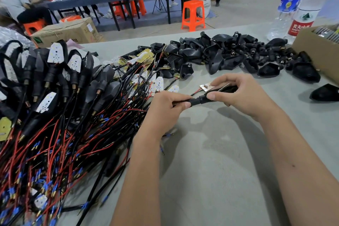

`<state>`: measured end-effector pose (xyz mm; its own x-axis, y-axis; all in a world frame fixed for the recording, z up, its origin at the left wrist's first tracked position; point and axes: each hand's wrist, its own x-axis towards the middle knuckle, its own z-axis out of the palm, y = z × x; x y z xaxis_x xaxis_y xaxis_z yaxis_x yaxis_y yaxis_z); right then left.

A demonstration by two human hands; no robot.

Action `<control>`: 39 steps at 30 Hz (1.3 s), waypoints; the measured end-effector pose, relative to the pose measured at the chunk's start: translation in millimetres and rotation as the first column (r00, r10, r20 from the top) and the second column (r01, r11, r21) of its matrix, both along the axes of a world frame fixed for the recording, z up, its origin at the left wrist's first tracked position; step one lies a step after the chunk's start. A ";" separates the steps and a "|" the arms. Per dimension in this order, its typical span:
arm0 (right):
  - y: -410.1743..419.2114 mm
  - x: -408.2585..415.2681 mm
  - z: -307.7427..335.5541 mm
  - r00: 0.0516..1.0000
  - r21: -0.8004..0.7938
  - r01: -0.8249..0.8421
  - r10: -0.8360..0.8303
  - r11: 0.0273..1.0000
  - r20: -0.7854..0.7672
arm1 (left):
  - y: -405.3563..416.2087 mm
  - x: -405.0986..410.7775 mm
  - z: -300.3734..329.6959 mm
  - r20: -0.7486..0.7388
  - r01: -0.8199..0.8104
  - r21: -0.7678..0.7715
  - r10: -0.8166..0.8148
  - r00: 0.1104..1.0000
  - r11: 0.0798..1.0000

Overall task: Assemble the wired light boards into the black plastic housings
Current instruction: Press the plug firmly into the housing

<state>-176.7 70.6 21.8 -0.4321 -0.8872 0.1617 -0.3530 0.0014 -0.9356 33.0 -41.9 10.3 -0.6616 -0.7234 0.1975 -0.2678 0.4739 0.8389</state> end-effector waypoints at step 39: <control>-15.0 14.8 -3.7 0.905 -0.056 -0.039 0.059 0.998 0.421 | -1.8 -0.6 4.1 -0.104 -0.214 -0.187 0.197 0.975 0.959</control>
